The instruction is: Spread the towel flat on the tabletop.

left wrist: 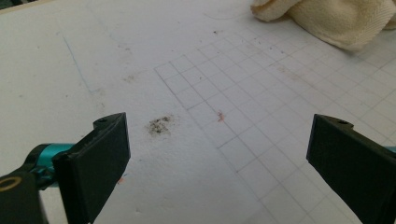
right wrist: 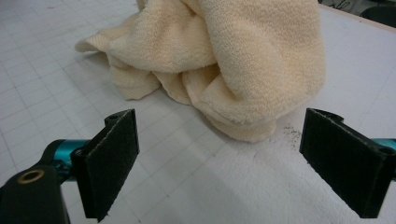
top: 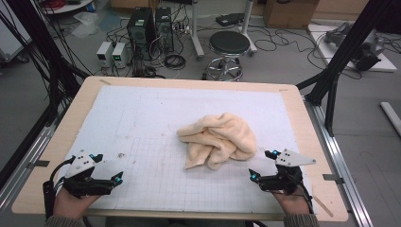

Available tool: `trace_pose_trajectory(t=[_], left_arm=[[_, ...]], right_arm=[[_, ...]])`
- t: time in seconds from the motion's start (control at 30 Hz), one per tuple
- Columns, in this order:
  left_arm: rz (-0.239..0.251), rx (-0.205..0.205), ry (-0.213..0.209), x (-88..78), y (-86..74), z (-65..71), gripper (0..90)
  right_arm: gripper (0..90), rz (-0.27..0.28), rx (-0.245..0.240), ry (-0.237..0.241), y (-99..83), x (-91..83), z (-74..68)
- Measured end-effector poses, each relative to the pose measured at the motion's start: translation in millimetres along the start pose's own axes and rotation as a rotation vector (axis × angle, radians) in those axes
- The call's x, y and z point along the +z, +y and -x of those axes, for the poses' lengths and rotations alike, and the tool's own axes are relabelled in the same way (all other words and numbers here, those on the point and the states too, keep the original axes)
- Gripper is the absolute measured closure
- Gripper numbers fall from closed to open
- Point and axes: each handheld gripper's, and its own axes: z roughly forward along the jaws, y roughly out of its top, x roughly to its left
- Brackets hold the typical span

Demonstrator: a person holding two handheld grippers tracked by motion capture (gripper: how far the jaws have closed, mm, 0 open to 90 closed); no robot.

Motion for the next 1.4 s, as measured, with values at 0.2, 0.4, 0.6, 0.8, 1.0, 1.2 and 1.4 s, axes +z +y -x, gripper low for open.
trace_pose_trajectory(t=[0.2,0.4,0.6,0.8,1.0,1.2,1.4], left_arm=[[-0.006,0.009,-0.009,3.2,1.8,1.0,6.7],[0.0,0.007,-0.014,3.2,1.9,1.5,6.7],[0.003,0.006,-0.014,-0.5,0.2,2.2,6.7],[0.005,0.009,-0.011,-1.4,0.3,2.7,6.7],[0.001,0.014,-0.018,-0.2,1.2,3.0,7.4],[0.01,0.013,-0.026,3.7,5.4,5.0,7.5],[0.04,0.027,-0.057,12.0,20.4,11.9,8.4]], right_arm=[[11.1,-0.004,0.008,0.0,-1.9,-1.3,1.3],[11.1,-0.002,0.006,-0.003,-2.0,-2.6,0.5],[11.1,0.0,0.002,-0.002,-0.2,-4.0,-2.8],[11.1,0.003,-0.013,-0.002,0.2,-3.0,-3.1],[11.1,-0.002,-0.012,0.004,0.4,-1.1,-2.2],[11.1,0.007,-0.011,0.004,0.7,-1.3,-0.9],[11.2,0.014,-0.015,0.016,9.9,2.6,-1.2]])
